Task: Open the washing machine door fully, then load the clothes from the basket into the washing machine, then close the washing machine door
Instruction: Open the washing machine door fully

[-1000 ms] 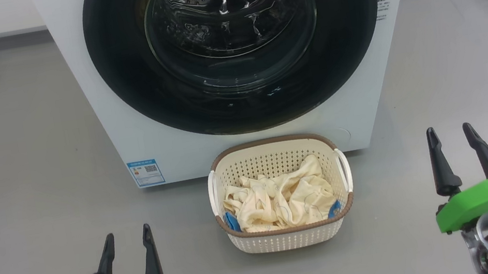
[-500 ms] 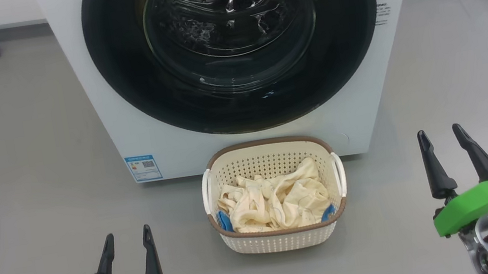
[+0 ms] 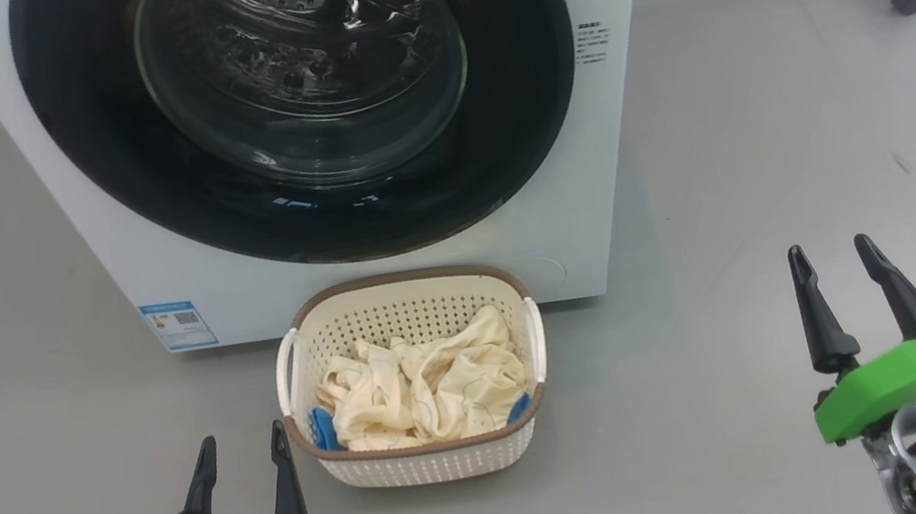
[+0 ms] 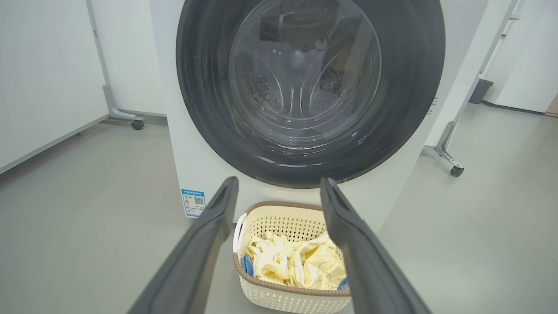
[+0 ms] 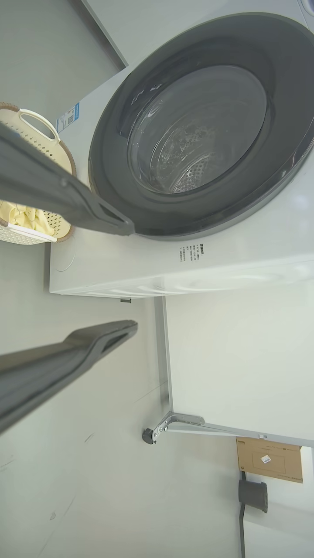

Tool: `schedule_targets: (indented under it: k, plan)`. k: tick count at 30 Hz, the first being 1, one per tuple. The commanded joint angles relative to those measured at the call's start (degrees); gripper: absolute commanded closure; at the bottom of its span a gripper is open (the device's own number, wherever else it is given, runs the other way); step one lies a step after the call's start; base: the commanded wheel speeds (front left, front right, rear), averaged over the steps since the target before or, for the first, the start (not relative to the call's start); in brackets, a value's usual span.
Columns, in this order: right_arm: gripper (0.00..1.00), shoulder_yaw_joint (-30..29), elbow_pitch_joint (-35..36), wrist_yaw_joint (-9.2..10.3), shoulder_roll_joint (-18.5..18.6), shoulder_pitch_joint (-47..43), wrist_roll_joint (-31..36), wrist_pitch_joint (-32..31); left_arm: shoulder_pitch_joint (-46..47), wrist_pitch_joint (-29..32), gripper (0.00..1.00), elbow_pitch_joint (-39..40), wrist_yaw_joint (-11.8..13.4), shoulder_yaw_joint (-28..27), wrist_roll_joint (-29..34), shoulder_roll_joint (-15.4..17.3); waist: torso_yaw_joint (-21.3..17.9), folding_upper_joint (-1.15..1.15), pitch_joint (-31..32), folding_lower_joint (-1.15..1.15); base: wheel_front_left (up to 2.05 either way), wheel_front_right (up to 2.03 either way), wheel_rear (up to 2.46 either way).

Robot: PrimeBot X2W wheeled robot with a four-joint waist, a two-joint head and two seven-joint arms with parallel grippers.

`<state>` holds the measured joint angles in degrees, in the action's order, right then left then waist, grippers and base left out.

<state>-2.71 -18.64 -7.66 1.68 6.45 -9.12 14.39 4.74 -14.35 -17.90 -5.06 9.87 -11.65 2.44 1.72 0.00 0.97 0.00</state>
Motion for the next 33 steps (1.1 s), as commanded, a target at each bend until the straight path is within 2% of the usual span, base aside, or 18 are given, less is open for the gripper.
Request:
schedule_targets:
  k: [1,5,8,14,33]
  plan:
    - [0.00,1.46,1.65,0.17,1.20,3.54,0.35,0.61,2.94,-0.65,0.00,1.90,-0.02,-1.72,0.46,0.43,-0.02,0.00,0.00,0.00,1.20,1.26,-2.46]
    - [0.00,1.37,1.57,0.17,1.20,3.55,0.34,0.61,3.19,-0.65,0.00,3.22,0.47,-2.46,-1.68,0.43,-0.05,0.00,-0.07,0.00,1.20,1.24,-2.44]
    - [0.00,1.34,1.55,0.17,1.20,3.58,0.29,0.61,2.96,-0.65,0.00,3.49,1.20,-2.69,-1.32,0.43,-0.01,0.00,-0.04,0.00,1.04,1.04,-2.07]
    - [0.00,1.52,1.31,0.17,1.20,3.62,0.36,0.61,2.89,-0.65,0.00,3.33,0.99,-2.78,-0.46,0.43,0.10,0.00,0.08,0.00,0.68,0.68,-1.36]
    - [0.00,1.96,1.09,0.17,1.20,3.50,0.11,0.61,2.72,-0.65,0.00,2.84,1.27,-2.70,0.36,0.43,0.31,0.00,0.69,0.00,0.07,0.07,-0.13]
